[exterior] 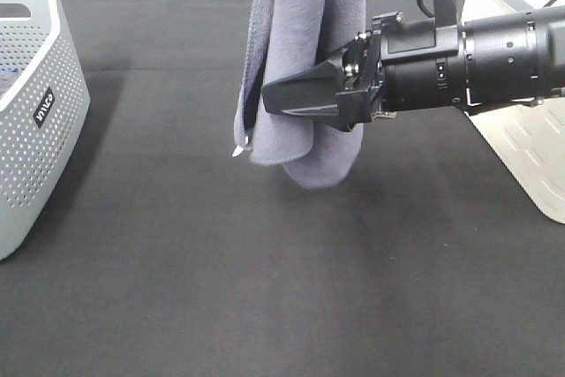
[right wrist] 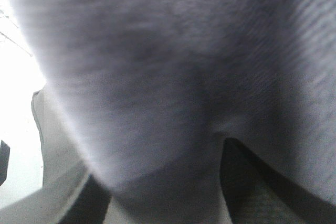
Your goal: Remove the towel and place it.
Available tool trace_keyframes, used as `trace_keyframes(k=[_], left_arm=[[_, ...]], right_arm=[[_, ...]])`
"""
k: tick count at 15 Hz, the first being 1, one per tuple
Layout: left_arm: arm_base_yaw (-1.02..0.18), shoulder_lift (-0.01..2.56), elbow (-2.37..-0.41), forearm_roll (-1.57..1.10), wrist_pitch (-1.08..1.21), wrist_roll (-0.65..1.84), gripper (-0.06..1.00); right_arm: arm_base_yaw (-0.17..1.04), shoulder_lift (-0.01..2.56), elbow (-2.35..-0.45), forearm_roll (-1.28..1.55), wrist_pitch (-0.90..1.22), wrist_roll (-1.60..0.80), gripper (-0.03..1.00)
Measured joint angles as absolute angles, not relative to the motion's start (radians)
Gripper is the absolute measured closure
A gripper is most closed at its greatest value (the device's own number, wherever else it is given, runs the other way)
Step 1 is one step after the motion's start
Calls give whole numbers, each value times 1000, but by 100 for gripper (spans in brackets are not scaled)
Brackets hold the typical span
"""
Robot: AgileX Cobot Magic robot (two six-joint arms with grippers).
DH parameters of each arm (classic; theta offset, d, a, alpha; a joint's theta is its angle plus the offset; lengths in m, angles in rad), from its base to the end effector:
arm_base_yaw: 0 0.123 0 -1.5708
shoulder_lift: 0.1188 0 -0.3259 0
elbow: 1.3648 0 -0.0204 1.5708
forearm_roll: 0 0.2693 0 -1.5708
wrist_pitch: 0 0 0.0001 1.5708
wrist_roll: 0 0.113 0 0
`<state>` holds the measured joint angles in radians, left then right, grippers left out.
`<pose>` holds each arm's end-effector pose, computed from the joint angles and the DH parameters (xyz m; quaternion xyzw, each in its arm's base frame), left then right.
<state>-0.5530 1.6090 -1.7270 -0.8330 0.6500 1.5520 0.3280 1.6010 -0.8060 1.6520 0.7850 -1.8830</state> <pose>0.3204 -0.2573 0.4930 0.6016 0.5062 -0.0989 0.6100 0.2878 0.1821 0.2387 -0.3812 0.7502 0.3660 0.3973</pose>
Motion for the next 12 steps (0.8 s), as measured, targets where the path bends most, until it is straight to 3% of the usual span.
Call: trace_keyframes(k=[4, 9, 12], left_arm=[[-553, 1609, -1727, -833, 653, 1552, 94], [-553, 1609, -1727, -832, 653, 1552, 94], [-553, 1609, -1727, -822, 653, 1552, 94]], right_arm=[[328, 1672, -806, 1635, 794, -1881, 41], [328, 1680, -806, 1467, 928, -1683, 61], [328, 1649, -806, 1355, 943, -1569, 64]])
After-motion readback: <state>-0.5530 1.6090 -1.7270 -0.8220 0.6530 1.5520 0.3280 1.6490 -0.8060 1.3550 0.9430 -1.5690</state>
